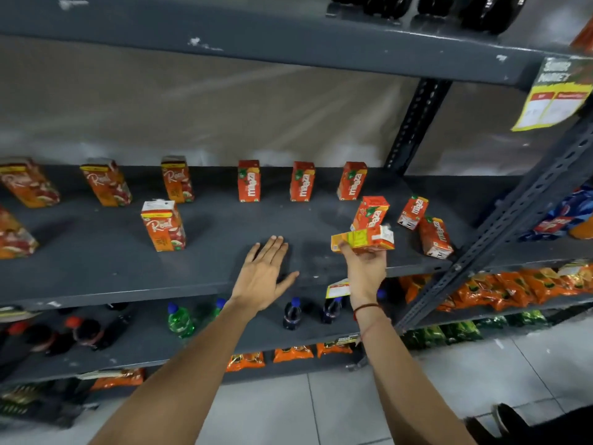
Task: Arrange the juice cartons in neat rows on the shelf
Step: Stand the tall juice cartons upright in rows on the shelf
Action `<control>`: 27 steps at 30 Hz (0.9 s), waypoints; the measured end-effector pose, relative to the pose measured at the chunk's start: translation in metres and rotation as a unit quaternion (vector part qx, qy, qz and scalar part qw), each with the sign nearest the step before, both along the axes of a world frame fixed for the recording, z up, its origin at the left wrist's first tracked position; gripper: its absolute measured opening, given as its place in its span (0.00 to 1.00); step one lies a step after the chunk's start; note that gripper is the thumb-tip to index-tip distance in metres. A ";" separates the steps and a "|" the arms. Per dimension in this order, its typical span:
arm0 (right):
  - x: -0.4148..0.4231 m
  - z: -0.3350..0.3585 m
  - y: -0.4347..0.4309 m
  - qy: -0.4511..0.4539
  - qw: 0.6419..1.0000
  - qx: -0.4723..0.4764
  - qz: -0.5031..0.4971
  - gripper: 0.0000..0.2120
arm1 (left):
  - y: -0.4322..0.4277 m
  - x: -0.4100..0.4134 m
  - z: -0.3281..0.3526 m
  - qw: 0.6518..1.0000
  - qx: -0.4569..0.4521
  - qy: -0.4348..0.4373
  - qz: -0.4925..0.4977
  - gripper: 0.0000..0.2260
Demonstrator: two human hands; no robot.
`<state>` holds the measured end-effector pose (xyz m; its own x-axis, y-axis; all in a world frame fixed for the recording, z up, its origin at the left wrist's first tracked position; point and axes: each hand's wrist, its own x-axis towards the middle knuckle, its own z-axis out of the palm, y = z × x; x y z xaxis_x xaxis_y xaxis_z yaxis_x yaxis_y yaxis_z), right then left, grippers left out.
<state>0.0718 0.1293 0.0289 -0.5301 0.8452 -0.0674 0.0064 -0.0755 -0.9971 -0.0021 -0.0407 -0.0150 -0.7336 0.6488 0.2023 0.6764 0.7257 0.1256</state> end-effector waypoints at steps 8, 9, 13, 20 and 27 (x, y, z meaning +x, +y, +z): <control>-0.039 -0.002 -0.142 0.003 0.980 0.168 0.103 0.21 | -0.166 -0.005 0.000 0.988 0.098 0.003 0.118 0.29; -0.041 -0.003 -0.162 0.006 0.975 0.184 0.127 0.20 | -0.188 -0.008 -0.001 0.985 0.097 0.007 0.139 0.29; -0.057 -0.008 -0.240 -0.007 0.948 0.243 0.206 0.22 | -0.256 -0.021 -0.003 0.977 0.072 0.013 0.202 0.32; -0.111 -0.002 -0.333 -0.052 0.897 0.359 0.254 0.27 | -0.299 -0.033 -0.012 0.975 0.025 -0.026 0.218 0.38; -0.151 -0.011 -0.351 -0.112 0.882 0.393 0.235 0.26 | -0.306 -0.035 -0.017 0.980 0.010 -0.029 0.194 0.36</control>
<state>-0.0796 -0.2222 0.0174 -0.8823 0.3683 0.2932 0.0572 0.7021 -0.7098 -0.0376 -0.3471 -0.0324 -0.9351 0.3145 0.1633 0.3409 0.9243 0.1718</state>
